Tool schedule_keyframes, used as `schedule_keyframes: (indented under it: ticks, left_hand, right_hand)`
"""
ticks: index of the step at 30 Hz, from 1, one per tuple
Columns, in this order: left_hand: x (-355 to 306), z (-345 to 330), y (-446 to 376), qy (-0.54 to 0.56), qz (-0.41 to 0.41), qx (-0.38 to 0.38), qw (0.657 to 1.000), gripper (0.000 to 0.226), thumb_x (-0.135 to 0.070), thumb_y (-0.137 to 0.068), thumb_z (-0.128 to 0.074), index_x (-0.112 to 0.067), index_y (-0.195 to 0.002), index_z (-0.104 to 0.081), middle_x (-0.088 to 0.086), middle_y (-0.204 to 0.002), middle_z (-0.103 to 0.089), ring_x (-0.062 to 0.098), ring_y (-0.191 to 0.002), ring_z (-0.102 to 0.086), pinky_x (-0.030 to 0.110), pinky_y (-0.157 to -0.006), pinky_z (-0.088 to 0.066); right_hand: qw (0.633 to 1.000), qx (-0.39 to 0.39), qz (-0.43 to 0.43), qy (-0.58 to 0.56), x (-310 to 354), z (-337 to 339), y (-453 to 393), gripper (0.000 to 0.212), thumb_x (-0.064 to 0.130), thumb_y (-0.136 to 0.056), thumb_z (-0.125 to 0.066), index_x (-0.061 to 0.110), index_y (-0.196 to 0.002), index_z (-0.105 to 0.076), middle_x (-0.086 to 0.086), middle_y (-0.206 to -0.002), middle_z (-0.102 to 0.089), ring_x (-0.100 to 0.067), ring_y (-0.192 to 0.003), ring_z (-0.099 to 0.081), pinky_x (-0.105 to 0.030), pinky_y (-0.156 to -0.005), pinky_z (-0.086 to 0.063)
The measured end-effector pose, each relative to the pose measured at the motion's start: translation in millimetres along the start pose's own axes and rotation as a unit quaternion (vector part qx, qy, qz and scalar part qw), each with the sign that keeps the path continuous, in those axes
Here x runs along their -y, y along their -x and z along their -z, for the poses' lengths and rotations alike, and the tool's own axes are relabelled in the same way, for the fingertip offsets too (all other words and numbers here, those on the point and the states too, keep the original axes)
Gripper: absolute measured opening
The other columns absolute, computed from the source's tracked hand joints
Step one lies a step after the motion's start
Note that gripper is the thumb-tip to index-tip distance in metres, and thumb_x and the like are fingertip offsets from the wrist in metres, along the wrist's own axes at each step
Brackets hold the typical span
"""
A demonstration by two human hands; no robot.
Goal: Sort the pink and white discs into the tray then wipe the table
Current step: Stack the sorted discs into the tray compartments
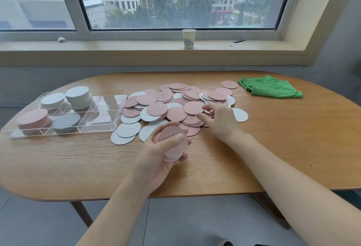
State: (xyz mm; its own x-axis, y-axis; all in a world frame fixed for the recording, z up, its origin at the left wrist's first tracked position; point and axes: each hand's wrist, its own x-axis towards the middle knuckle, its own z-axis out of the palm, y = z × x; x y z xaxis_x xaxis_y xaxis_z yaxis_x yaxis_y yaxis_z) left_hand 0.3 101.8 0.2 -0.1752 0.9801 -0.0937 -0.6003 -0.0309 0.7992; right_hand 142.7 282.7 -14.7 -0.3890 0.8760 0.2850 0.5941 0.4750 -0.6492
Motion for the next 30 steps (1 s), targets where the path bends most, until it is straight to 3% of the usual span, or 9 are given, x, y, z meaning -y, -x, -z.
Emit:
schedule_keyframes:
  ticks: [2, 5, 12, 15, 20, 26, 30]
  left_hand:
    - [-2, 3, 2, -0.007, 0.000, 0.004, 1.000, 0.037, -0.003, -0.075, -0.079, -0.020, -0.108, -0.072, 0.018, -0.114, -0.070, 0.034, -0.096, -0.070, 0.033, -0.059, -0.055]
    - [-5, 8, 6, -0.013, 0.003, 0.008, 1.000, 0.038, -0.001, -0.074, -0.078, -0.020, -0.107, -0.072, 0.016, -0.113, -0.070, 0.033, -0.096, -0.071, 0.032, -0.058, -0.057]
    - [-9, 18, 10, -0.013, 0.003, 0.017, 1.000, 0.041, 0.003, -0.074, -0.079, -0.016, -0.109, -0.070, 0.020, -0.115, -0.069, 0.035, -0.096, -0.068, 0.034, -0.059, -0.057]
    - [-8, 18, 11, -0.011, 0.005, 0.015, 1.000, 0.043, 0.004, -0.074, -0.079, -0.014, -0.111, -0.068, 0.021, -0.114, -0.069, 0.034, -0.096, -0.068, 0.034, -0.059, -0.056]
    - [-9, 16, 12, -0.006, 0.002, 0.013, 1.000, 0.043, 0.003, -0.073, -0.080, -0.015, -0.111, -0.068, 0.020, -0.112, -0.069, 0.034, -0.094, -0.069, 0.034, -0.060, -0.055]
    - [-9, 19, 11, -0.006, 0.006, 0.007, 1.000, 0.045, 0.002, -0.072, -0.082, -0.015, -0.112, -0.067, 0.020, -0.113, -0.069, 0.035, -0.096, -0.069, 0.036, -0.062, -0.054]
    - [-8, 19, 9, -0.001, 0.007, 0.003, 1.000, 0.044, -0.002, -0.072, -0.084, -0.015, -0.111, -0.069, 0.020, -0.115, -0.068, 0.035, -0.098, -0.068, 0.035, -0.063, -0.054]
  right_hand:
    - [0.999, 0.004, -0.005, 0.050, 0, -8, -14, 0.049, 0.044, -0.088, -0.073, 0.013, -0.125, -0.067, -0.007, -0.127, -0.064, -0.024, -0.117, -0.058, -0.033, -0.101, -0.044]
    - [0.994, -0.003, -0.042, 0.103, 3, -19, -30, 0.059, 0.057, -0.083, -0.072, 0.019, -0.127, -0.066, -0.005, -0.126, -0.065, -0.028, -0.119, -0.056, -0.042, -0.104, -0.043]
    - [0.991, 0.040, -0.128, -0.001, 14, -27, -50, 0.063, 0.041, -0.072, -0.086, 0.024, -0.127, -0.061, 0.003, -0.115, -0.065, -0.023, -0.116, -0.059, -0.044, -0.100, -0.049]
    - [0.987, 0.052, -0.151, -0.007, 18, -27, -57, 0.064, 0.049, -0.073, -0.080, 0.024, -0.128, -0.058, 0.004, -0.119, -0.063, -0.023, -0.120, -0.056, -0.045, -0.102, -0.047]
    - [0.988, 0.001, -0.152, -0.002, 23, -34, -58, 0.064, 0.058, -0.068, -0.084, 0.023, -0.116, -0.061, 0.009, -0.107, -0.067, -0.018, -0.111, -0.061, -0.044, -0.101, -0.045]
    - [0.985, 0.006, -0.167, -0.048, 23, -38, -65, 0.049, 0.044, -0.063, -0.093, 0.031, -0.099, -0.061, 0.017, -0.091, -0.065, -0.016, -0.106, -0.064, -0.043, -0.103, -0.045]
    - [0.982, 0.004, -0.135, -0.129, 19, -31, -60, 0.022, 0.032, -0.073, -0.089, 0.030, -0.082, -0.068, 0.011, -0.085, -0.069, -0.015, -0.097, -0.068, -0.036, -0.095, -0.052]
